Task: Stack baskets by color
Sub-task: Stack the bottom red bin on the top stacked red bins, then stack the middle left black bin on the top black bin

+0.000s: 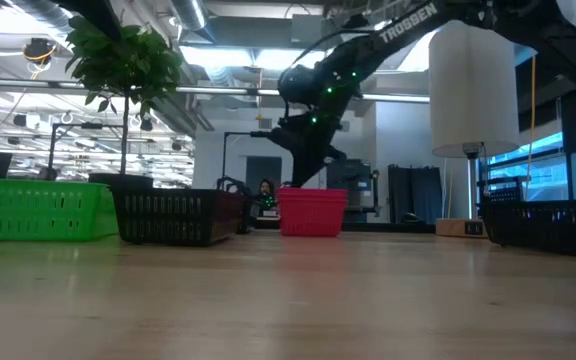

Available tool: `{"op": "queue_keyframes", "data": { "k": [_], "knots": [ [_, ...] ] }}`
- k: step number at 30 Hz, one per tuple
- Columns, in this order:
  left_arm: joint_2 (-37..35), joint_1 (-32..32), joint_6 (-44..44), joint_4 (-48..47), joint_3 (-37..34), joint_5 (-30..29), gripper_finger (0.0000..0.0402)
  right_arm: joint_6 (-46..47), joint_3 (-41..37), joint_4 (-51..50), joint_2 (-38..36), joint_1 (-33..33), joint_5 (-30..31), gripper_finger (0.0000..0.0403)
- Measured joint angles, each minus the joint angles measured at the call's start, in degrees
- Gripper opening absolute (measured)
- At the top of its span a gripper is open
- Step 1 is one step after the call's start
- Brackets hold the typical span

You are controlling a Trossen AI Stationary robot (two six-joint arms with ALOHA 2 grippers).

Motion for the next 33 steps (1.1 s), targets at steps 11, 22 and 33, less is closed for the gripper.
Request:
{"op": "queue_keyframes", "data": {
  "k": [11, 22, 33],
  "knots": [
    [-0.01, 0.0, -1.66, 0.0, 0.0, 0.0, 0.0, -6.06, 13.69, -11.74, -1.07, 5.26, 0.05, 0.0],
    [-0.02, 0.02, -2.51, -0.02, 0.0, 10.44, 0.0, -17.29, 26.24, -27.93, -1.64, 16.4, -11.21, 0.0],
    [-0.22, -0.02, -0.98, 0.0, 0.0, 16.94, 0.0, -19.92, 26.43, -26.04, -1.62, 25.99, -19.74, 0.0016]
  ]
}}
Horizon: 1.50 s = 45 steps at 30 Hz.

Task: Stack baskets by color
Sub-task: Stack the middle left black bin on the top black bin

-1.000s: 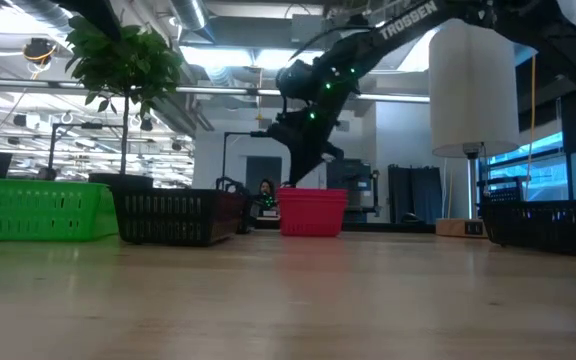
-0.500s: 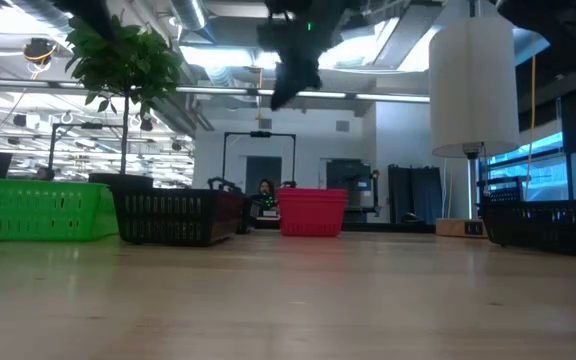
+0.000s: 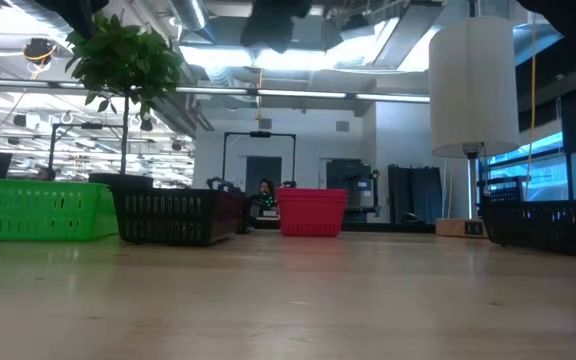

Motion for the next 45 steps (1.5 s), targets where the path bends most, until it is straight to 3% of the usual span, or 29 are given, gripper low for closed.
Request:
{"op": "queue_keyframes", "data": {
  "k": [4, 10, 15, 25, 38, 45],
  "knots": [
    [0.0, 0.0, 0.0, -0.02, 0.0, 0.02, 0.0, 0.25, 0.0, 0.43, 0.0, 1.34, 0.5, 0.004],
    [-0.02, 0.0, 0.0, -0.02, 0.0, 0.02, 0.0, 0.05, 0.0, 0.19, 0.0, 2.94, 7.61, 0.0101],
    [0.0, 0.0, -0.06, -0.02, 0.0, 0.01, 0.0, -0.17, -0.18, 0.1, 0.02, 3.86, 7.81, 0.0134],
    [0.0, 0.0, -0.12, -0.02, 0.0, 0.02, 0.0, -1.76, -10.41, 7.04, 0.52, 7.24, 7.92, 0.0137],
    [0.0, 0.02, 0.0, -0.04, 0.0, 0.0, 0.0, -6.17, -30.22, 35.43, 0.53, 9.98, 11.44, 0.0137],
    [0.0, 0.02, -0.02, -0.05, 0.0, -0.02, 0.0, -6.22, -34.76, 41.73, 0.52, 9.98, 11.55, 0.0137]
  ]
}}
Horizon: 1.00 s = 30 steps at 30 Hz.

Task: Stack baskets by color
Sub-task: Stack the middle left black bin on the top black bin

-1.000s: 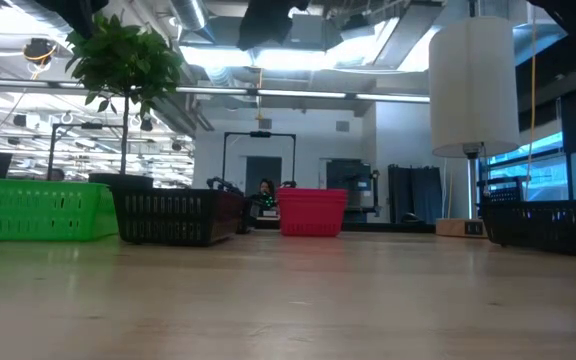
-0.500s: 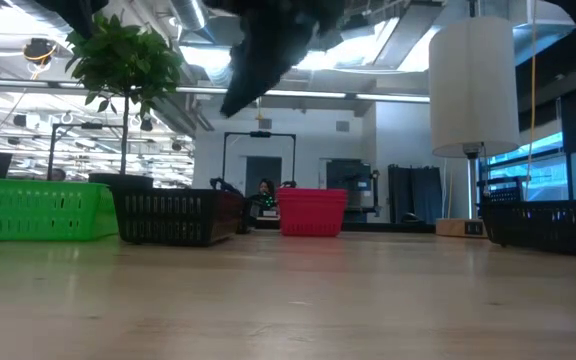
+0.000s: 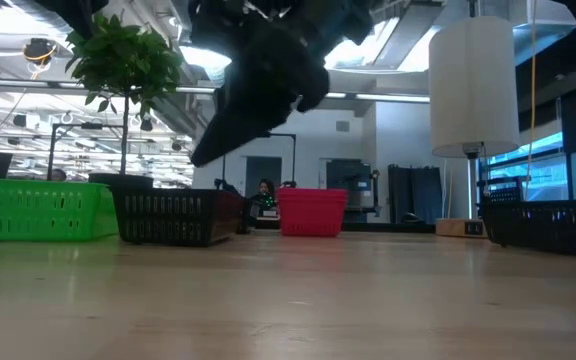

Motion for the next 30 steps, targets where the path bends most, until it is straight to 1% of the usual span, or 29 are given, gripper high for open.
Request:
{"op": "queue_keyframes", "data": {
  "k": [4, 8, 19, 30],
  "knots": [
    [0.0, 0.0, 0.0, 0.01, 0.0, 0.0, 0.0, 0.1, -1.07, 0.94, 0.0, -0.03, -0.08, 0.0137],
    [0.0, 0.0, 0.02, 0.01, 0.0, 0.0, 0.0, 0.15, -2.56, 3.05, 0.0, -0.03, 2.62, 0.0137],
    [-0.02, 0.02, 0.02, -0.01, 0.0, -0.02, 0.0, 0.15, -3.78, 3.72, 0.14, -0.4, 2.83, 0.0137],
    [-0.03, 0.02, 0.04, 0.0, 0.0, 0.0, 0.0, -0.03, -3.78, 5.27, 2.85, -1.18, 2.94, 0.0137]
  ]
}}
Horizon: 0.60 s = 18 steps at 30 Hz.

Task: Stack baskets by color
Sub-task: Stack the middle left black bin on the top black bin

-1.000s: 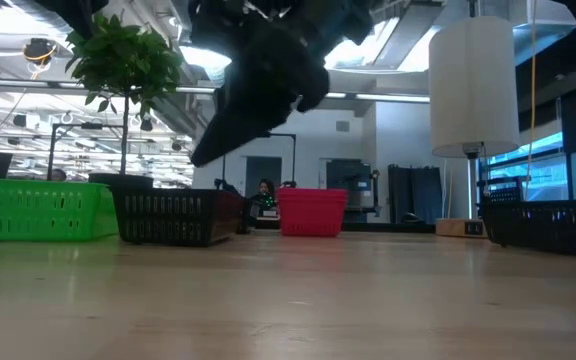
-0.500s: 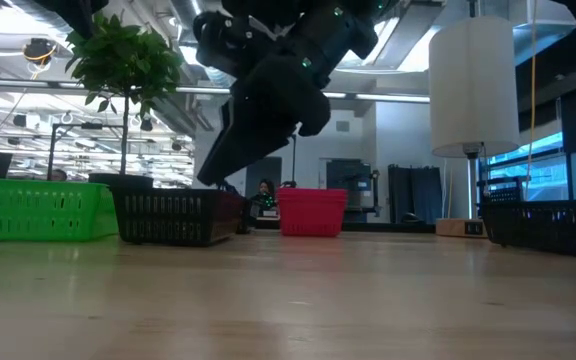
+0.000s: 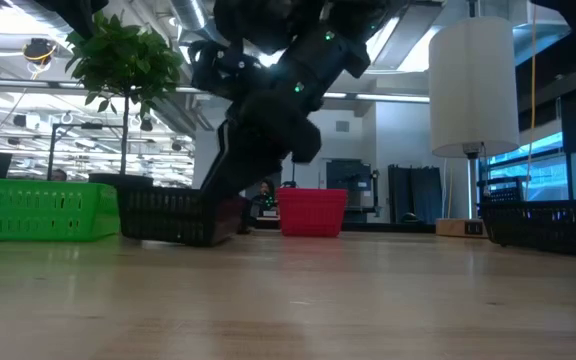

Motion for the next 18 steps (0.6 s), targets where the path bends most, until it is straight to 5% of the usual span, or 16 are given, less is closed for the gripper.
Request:
{"op": "queue_keyframes", "data": {
  "k": [10, 18],
  "knots": [
    [0.01, 0.0, -0.04, -0.02, 0.0, -0.02, 0.0, 0.31, 0.0, -0.2, 1.9, -0.2, -0.04, 0.0127],
    [0.01, 0.0, -0.04, 0.0, 0.0, 0.0, 0.0, 5.91, 0.25, -0.23, 2.42, -0.17, -0.44, 0.0011]
  ]
}}
